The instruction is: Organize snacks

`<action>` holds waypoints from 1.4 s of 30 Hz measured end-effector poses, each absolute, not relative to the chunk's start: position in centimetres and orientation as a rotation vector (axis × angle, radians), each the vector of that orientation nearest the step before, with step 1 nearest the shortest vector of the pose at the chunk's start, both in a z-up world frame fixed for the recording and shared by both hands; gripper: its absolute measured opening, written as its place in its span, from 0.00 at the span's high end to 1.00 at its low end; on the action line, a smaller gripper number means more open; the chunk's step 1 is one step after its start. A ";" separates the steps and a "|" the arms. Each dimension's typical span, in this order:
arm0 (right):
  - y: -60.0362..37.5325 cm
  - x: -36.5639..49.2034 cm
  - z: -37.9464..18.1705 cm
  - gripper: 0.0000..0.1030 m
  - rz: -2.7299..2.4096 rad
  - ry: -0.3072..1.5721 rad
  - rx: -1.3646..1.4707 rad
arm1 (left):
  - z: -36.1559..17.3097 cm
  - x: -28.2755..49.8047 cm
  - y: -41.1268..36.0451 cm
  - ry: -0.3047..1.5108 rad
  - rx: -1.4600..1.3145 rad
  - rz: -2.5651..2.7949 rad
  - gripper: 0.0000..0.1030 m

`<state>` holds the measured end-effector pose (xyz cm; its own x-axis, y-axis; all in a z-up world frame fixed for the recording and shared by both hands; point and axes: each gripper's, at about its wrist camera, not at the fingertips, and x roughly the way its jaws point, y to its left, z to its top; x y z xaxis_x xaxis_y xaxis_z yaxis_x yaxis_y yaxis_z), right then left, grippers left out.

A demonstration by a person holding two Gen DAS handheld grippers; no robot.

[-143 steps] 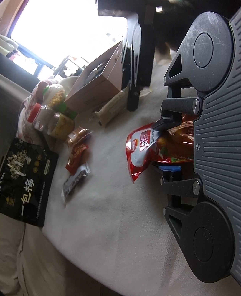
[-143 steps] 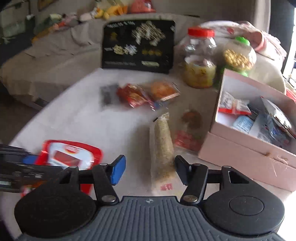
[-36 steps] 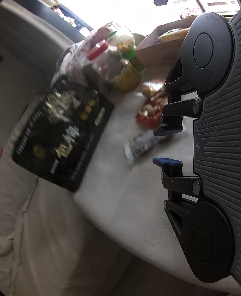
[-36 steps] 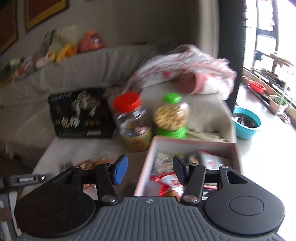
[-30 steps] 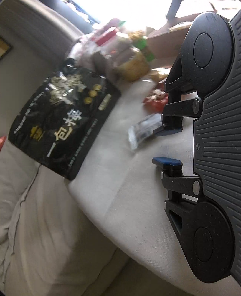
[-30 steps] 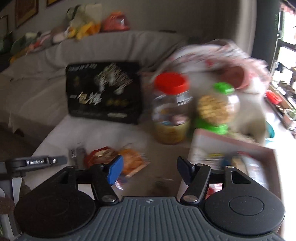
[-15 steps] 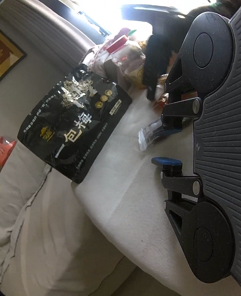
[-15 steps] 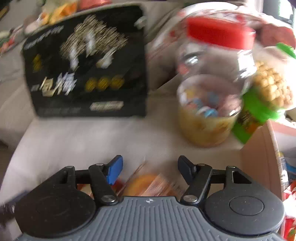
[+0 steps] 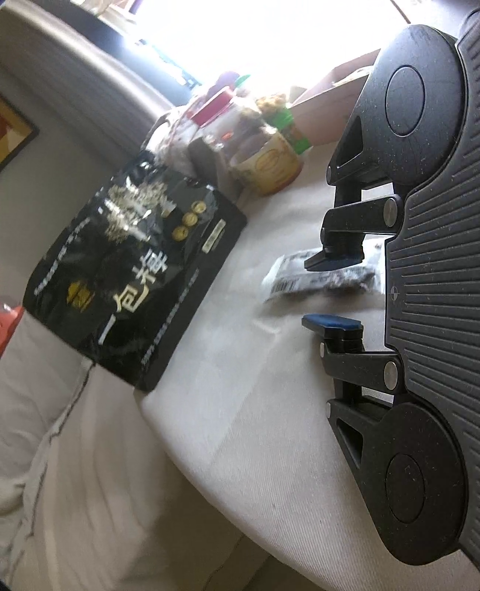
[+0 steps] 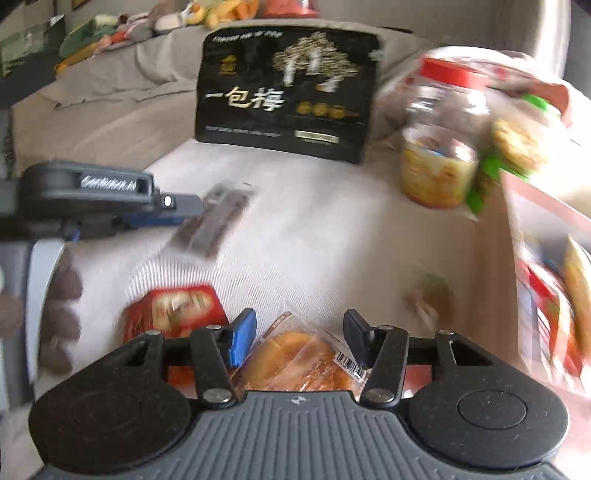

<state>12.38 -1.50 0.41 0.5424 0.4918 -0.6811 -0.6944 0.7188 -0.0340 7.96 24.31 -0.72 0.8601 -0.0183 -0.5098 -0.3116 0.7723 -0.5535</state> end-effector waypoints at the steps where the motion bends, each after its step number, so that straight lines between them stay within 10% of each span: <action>1: -2.8 11.9 0.6 0.43 0.708 0.694 -0.297 | -0.6 7.9 24.1 0.520 -0.673 0.163 0.71; 27: -12.9 5.8 0.8 0.37 0.569 0.533 -0.231 | 2.4 24.4 7.2 0.874 -0.207 -0.199 0.74; 42: -11.8 5.8 -0.2 0.33 0.818 0.721 -0.090 | 3.5 12.1 11.0 0.823 -0.328 -0.254 0.76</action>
<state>5.84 -11.77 -0.18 0.4622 0.6352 -0.6188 -0.6939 0.6936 0.1936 12.09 11.00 3.47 0.6545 -0.3449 -0.6728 0.0933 0.9199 -0.3808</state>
